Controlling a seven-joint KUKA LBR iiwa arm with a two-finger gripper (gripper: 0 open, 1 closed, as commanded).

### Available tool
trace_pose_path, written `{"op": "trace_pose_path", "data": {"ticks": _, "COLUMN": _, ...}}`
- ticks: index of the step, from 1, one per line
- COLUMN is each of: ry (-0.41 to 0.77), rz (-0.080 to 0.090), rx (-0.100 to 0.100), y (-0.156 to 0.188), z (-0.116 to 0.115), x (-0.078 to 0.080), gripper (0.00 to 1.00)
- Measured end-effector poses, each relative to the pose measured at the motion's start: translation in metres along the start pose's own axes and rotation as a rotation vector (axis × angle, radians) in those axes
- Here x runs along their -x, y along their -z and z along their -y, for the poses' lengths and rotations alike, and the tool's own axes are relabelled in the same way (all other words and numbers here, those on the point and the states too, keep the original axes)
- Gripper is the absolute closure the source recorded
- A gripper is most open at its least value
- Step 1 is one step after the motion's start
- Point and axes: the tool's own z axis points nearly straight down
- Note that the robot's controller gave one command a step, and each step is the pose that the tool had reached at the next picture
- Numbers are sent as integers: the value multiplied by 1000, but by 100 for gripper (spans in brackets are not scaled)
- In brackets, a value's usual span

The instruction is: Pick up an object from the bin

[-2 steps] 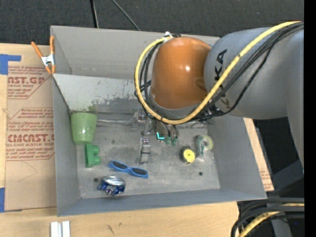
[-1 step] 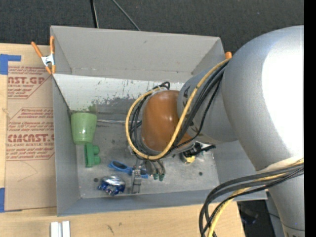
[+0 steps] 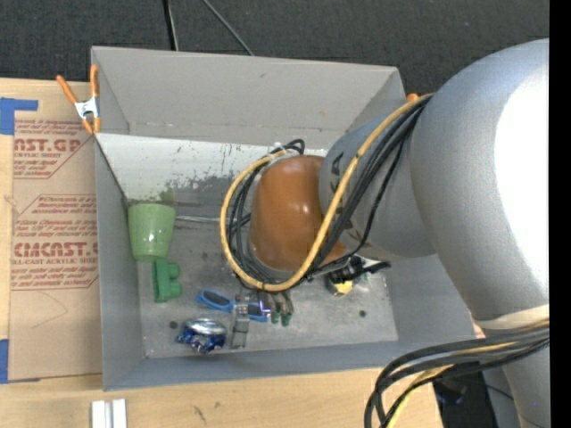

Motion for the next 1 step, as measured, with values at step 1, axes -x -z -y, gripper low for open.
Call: {"op": "trace_pose_path", "data": {"ticks": 1, "ry": -80, "rz": -2, "rx": -1, "y": -2, "z": 9, "x": 2, "gripper": 0}}
